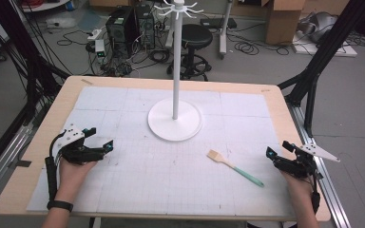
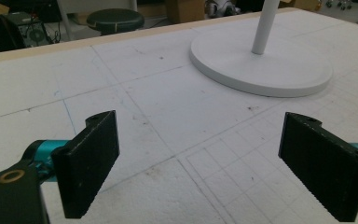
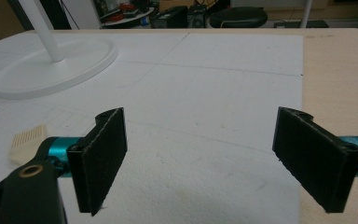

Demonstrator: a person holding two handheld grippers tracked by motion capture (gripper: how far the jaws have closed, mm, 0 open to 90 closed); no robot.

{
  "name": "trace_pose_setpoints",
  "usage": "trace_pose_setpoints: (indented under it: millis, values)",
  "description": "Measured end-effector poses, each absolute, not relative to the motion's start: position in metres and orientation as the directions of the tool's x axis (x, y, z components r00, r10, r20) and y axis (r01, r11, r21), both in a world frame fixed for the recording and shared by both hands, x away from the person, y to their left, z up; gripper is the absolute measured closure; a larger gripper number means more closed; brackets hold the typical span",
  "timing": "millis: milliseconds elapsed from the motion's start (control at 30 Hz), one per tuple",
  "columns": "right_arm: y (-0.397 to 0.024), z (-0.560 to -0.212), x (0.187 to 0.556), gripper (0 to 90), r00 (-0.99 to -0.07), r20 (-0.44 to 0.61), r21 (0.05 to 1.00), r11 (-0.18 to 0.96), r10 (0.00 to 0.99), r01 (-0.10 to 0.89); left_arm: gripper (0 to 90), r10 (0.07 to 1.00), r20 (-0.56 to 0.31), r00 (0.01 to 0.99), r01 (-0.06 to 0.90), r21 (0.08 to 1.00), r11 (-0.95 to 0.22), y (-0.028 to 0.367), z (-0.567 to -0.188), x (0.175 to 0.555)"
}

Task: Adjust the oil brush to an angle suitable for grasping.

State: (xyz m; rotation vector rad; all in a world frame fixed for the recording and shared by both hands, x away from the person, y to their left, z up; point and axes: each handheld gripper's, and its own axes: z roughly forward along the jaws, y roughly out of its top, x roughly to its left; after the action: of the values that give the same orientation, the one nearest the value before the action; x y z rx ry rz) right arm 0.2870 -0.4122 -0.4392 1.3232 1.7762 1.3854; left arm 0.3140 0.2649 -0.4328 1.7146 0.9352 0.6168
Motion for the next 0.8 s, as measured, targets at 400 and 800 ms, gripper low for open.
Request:
trace_pose_setpoints:
  millis: [400, 800]
  values:
    - [-0.413, -0.434, 0.282, 15.7, -0.403, 0.162, 0.934, -0.008, 0.901, 0.357, 12.8, 0.831, -0.050, 0.555, 0.282, 0.950, -0.131, 0.269, -0.432, 0.315]
    - [-0.411, -0.427, 0.284, 14.8, -0.498, 0.169, 0.930, 0.030, 0.850, 0.365, 12.8, 0.826, -0.048, 0.562, 0.281, 0.950, -0.137, 0.268, -0.432, 0.315]
